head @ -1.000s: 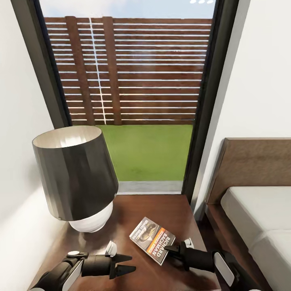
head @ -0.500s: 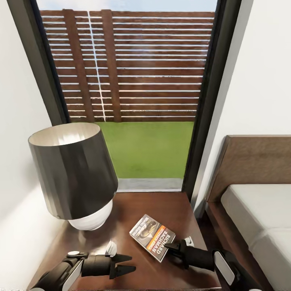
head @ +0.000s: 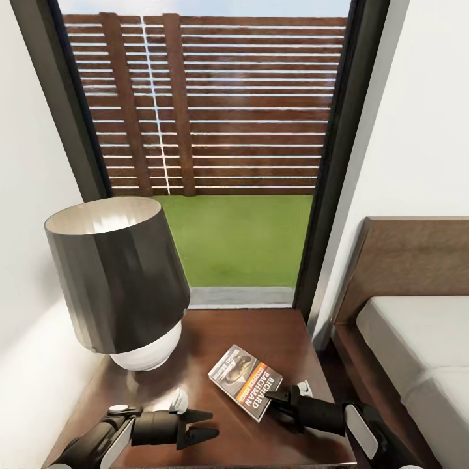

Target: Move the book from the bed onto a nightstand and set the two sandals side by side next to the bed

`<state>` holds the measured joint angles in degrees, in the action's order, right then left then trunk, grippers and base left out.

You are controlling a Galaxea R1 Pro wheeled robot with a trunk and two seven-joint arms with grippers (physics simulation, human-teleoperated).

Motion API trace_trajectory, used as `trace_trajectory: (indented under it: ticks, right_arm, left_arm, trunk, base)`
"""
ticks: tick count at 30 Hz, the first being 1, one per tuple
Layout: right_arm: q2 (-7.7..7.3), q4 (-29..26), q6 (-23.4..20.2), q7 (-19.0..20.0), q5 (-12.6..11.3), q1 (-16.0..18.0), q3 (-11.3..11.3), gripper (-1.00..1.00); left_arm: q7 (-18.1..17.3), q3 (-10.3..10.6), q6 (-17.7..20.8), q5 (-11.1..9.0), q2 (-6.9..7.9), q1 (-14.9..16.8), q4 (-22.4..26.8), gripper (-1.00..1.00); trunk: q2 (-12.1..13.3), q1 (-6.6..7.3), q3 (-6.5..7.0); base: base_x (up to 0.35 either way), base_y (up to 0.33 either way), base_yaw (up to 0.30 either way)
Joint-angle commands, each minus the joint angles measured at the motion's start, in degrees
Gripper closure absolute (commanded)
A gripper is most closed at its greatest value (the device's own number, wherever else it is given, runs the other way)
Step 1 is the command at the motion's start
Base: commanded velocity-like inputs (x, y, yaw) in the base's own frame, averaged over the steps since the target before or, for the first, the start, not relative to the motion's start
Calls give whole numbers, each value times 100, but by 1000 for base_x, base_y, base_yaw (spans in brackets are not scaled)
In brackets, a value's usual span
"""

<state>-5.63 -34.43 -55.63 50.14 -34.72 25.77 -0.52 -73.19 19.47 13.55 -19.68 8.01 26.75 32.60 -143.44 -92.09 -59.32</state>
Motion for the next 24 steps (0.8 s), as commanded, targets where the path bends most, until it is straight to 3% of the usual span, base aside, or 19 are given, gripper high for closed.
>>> trace_trajectory:
  ticks: [1, 24]
  right_arm:
    - [2, 77, 44, -45, 176, -2, 8, 100]
    - [0, 77, 44, -47, 176, -2, 8, 100]
  left_arm:
    - [-2, 39, 60, -55, 8, 5, 1, -100]
    - [-2, 39, 60, -55, 8, 5, 1, -100]
  trunk:
    - [-1, 0, -6]
    - [3, 8, 60]
  base:
    - [0, 0, 0]
    - [0, 0, 0]
